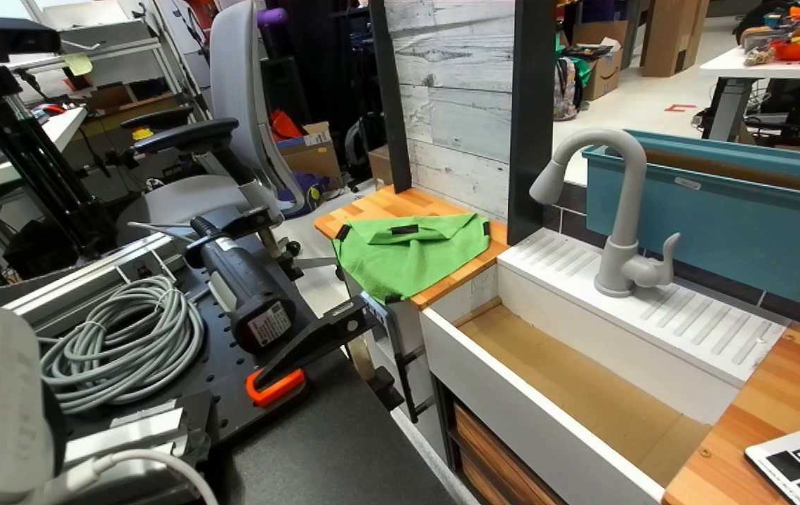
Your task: Slide the green cloth to the left
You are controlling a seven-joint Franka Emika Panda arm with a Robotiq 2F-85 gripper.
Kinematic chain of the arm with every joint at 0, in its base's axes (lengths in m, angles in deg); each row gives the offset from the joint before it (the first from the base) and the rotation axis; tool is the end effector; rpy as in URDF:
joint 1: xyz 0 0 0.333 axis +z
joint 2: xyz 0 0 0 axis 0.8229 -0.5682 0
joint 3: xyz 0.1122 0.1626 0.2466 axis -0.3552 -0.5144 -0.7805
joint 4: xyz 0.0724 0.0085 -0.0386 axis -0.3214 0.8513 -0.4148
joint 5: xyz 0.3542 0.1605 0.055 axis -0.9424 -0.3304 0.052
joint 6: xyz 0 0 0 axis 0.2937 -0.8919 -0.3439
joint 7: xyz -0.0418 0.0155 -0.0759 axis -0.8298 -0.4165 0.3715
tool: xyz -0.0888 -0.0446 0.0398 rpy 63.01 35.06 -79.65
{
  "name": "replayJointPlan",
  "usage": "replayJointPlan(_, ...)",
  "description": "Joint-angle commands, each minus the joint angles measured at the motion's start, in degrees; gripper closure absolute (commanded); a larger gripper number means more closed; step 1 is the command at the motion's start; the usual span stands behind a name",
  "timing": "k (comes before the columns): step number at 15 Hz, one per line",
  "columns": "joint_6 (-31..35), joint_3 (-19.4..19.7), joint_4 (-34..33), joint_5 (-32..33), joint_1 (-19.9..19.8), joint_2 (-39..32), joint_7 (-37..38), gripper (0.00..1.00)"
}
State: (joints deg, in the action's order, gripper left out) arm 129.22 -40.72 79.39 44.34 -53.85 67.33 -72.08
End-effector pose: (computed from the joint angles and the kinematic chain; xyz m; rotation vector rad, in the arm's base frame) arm 0.3869 0.0048 0.4621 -3.1283 0.0211 0.1098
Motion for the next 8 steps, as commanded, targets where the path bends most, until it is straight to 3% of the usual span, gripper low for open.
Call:
replayJointPlan(1, -0.12, -0.46, -0.09, -0.22, -0.54, -0.02, -0.22, 0.00)
replayJointPlan(8, 2.43, -0.58, -0.97, -1.34, -0.28, -2.35, 0.44, 0.00)
